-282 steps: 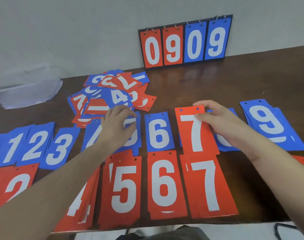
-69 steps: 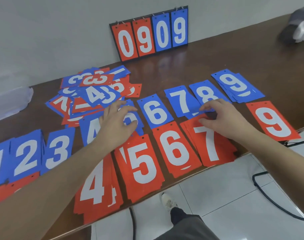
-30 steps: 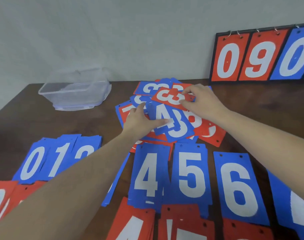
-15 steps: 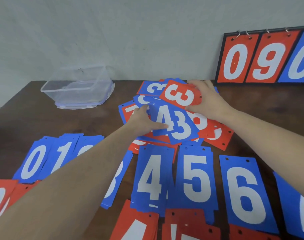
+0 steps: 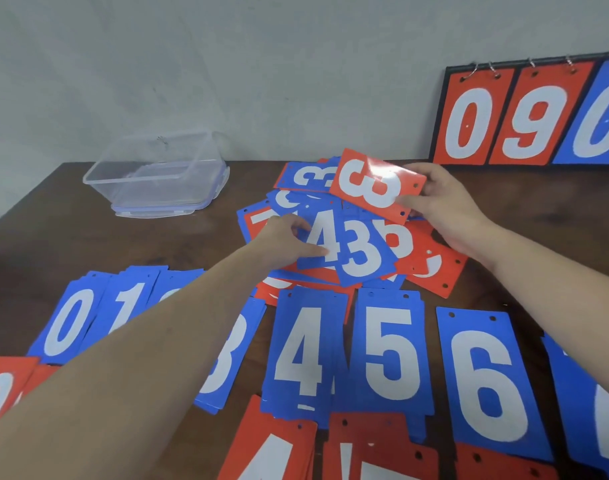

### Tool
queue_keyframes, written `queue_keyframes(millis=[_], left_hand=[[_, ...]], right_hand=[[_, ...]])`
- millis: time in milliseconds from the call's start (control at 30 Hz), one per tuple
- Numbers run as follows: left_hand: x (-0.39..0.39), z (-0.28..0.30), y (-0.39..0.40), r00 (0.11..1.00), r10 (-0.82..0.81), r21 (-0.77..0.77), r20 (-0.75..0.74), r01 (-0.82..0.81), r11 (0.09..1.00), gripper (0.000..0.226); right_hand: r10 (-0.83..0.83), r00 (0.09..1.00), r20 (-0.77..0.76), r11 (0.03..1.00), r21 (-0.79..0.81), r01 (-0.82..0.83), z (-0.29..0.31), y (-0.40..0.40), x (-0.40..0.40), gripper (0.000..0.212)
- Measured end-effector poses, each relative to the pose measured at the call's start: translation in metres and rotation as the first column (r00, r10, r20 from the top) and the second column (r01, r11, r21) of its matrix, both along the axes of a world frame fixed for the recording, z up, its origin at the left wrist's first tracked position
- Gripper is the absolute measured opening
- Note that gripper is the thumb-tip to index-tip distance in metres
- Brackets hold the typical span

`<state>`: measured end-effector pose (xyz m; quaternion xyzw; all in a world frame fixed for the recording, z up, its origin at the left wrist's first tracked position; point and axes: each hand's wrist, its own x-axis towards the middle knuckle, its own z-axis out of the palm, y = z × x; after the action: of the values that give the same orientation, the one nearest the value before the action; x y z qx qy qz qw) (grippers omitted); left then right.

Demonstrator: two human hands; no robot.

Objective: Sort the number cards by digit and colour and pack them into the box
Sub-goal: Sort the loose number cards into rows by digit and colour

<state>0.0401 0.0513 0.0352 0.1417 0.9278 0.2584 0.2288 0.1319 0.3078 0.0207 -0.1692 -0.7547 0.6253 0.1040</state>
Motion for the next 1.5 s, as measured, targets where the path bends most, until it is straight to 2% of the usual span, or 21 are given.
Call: queue_keyframes(millis=[67,167,233,333,500,600,667,767,867,967,1033,1167,1300,1500], left_hand=[[0.004,0.0,-0.001,0.999,0.001,0.012,-0.036,-0.001,1.0,0.056],[0.01,-0.002,-0.003,0.998,0.026,0.029,-0.064,-0.024,0.999,0.081],[0.015,-0.004,-0.003,0.996,0.005,-0.025,-0.088,-0.007,1.0,0.099],[0.022,-0.007,-0.001,0.989,-0.042,-0.103,-0.142,0.028,0.994,0.105],[0.029,-0.008,-0.002,0.985,-0.029,-0.067,-0.171,0.018,0.998,0.089],[0.036,-0.009,-0.004,0.983,0.013,0.014,-0.181,-0.011,1.0,0.078],[0.04,-0.004,-0.007,0.989,0.077,0.157,-0.126,-0.057,0.986,0.064],[0.047,0.008,-0.013,0.977,0.208,0.41,0.039,-0.206,0.888,0.047],[0.05,0.013,-0.026,0.95,0.278,0.55,0.142,-0.309,0.776,0.056],[0.06,0.014,-0.042,0.958,0.208,0.642,0.199,-0.288,0.711,0.08],[0.069,0.016,-0.052,0.965,0.169,0.671,0.201,-0.261,0.694,0.085],[0.089,0.021,-0.075,0.96,0.141,0.69,0.24,-0.271,0.671,0.054],[0.099,0.02,-0.111,0.93,0.234,0.679,0.282,-0.366,0.636,0.034],[0.116,0.019,-0.16,0.898,0.324,0.672,0.299,-0.439,0.597,0.025]], right_hand=[[0.008,1.0,0.003,0.999,0.037,-0.008,0.001,-0.001,0.002,0.042],[0.026,1.0,-0.001,0.998,0.06,-0.026,0.005,-0.006,0.005,0.039],[0.029,1.0,-0.009,0.998,0.059,-0.028,0.006,-0.009,0.008,0.039],[0.021,0.999,-0.025,0.999,0.035,-0.02,0.005,-0.011,0.012,0.038],[0.027,0.999,-0.021,1.0,0.017,-0.026,0.005,-0.012,0.017,0.04],[0.031,0.999,-0.03,0.999,-0.012,-0.032,0.009,-0.012,0.02,0.04],[0.027,0.999,-0.034,0.999,-0.029,-0.028,0.013,-0.012,0.022,0.039],[0.009,0.999,-0.031,0.992,-0.123,-0.013,0.019,-0.009,0.027,0.035],[0.005,1.0,-0.025,0.977,-0.213,-0.01,0.024,-0.007,0.036,0.032],[0.015,1.0,-0.019,0.976,-0.217,-0.018,0.028,-0.01,0.046,0.026],[0.026,1.0,0.007,0.978,-0.209,-0.024,0.032,-0.015,0.053,0.023],[0.097,0.992,0.075,0.984,-0.154,-0.085,0.037,-0.03,0.066,0.025],[0.111,0.985,0.131,0.986,-0.14,-0.092,0.037,-0.047,0.078,0.027],[0.15,0.97,0.193,0.989,-0.022,-0.148,0.038,-0.088,0.093,0.037]])
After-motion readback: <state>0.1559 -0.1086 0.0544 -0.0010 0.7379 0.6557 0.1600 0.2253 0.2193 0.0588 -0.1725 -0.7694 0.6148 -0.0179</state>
